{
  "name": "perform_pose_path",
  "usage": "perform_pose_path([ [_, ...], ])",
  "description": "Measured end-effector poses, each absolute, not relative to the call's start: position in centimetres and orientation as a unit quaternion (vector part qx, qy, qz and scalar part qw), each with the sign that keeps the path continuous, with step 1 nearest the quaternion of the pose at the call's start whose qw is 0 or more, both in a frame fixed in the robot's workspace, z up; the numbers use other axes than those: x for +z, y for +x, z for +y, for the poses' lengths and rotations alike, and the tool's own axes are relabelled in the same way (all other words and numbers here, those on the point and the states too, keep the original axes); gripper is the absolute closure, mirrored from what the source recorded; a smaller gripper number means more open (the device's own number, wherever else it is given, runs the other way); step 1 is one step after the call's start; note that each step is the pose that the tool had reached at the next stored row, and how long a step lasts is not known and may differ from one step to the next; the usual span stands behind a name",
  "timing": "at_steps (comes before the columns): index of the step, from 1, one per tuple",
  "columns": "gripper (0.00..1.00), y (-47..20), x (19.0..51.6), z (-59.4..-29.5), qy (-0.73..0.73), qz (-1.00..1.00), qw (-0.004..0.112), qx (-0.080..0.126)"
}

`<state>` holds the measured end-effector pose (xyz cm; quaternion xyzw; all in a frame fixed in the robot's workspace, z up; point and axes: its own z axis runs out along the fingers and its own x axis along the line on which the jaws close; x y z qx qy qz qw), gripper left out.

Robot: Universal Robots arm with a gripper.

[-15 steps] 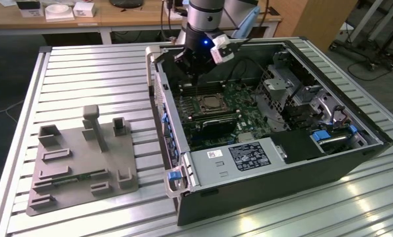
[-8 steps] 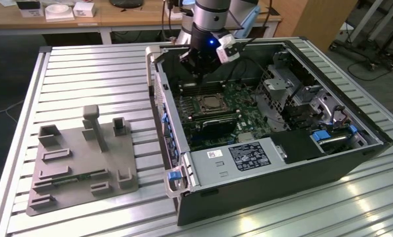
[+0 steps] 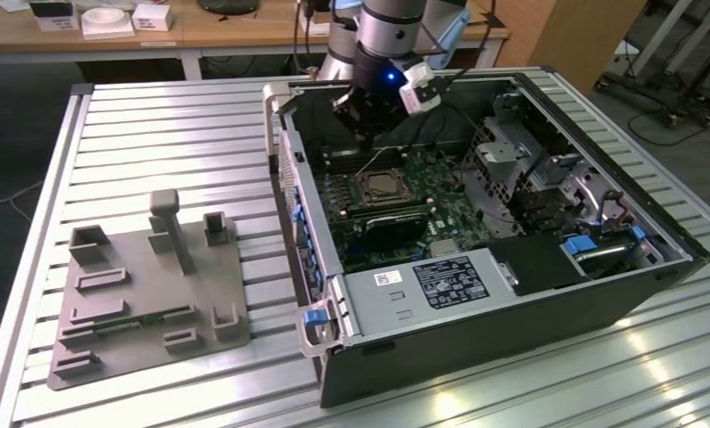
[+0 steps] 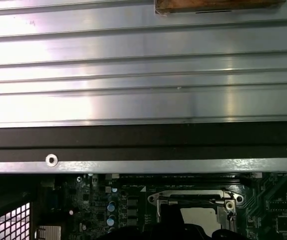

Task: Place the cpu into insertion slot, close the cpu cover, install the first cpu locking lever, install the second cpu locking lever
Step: 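Install the first cpu locking lever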

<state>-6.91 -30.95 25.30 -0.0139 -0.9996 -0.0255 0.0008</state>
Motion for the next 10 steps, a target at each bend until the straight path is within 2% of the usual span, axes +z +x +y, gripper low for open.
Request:
perform_pose_path([
  [10,0.90,-6.25,24.68,-30.84,0.001,-1.000,0.001,-0.025],
])
